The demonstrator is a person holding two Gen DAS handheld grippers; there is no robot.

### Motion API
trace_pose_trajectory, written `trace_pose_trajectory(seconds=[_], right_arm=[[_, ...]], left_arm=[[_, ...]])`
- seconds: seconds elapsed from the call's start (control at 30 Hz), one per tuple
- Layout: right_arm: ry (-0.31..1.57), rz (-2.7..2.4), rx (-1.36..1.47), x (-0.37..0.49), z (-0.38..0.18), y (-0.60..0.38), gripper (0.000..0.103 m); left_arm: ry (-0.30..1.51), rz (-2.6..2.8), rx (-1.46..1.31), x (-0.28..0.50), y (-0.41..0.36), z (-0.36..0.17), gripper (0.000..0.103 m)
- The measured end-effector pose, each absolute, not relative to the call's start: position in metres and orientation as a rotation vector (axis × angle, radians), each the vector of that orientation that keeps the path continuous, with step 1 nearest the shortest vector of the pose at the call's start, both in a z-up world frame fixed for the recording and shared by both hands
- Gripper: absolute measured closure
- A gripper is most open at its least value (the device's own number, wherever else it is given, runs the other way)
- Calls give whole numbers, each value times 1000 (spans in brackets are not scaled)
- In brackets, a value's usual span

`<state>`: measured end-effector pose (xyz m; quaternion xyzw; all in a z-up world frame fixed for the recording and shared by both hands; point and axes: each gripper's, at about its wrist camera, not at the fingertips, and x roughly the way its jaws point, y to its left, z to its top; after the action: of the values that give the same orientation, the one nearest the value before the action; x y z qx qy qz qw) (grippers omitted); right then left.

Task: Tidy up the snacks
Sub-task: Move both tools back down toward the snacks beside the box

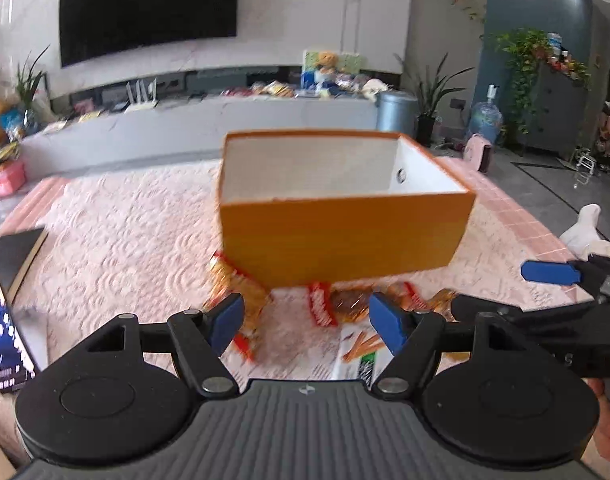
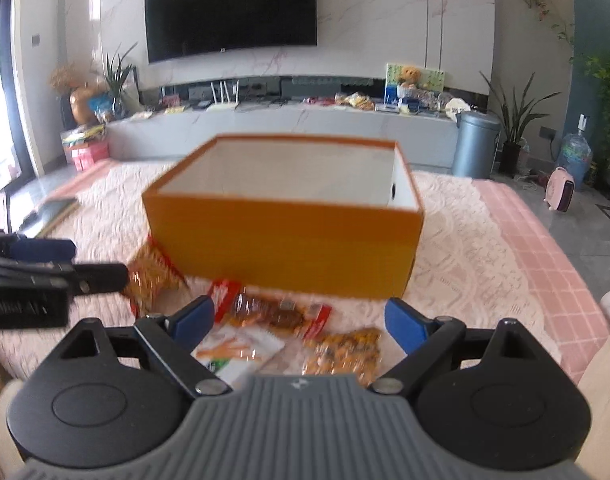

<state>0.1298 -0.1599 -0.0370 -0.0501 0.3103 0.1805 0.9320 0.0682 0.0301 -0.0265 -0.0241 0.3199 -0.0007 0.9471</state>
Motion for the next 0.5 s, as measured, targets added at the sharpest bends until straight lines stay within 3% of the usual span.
trace_pose_trajectory(seconds=[0.5], right_arm=[[716,369,-144,146,-87,-136,13]], left_arm=[[697,92,25,88,76,-67,19]])
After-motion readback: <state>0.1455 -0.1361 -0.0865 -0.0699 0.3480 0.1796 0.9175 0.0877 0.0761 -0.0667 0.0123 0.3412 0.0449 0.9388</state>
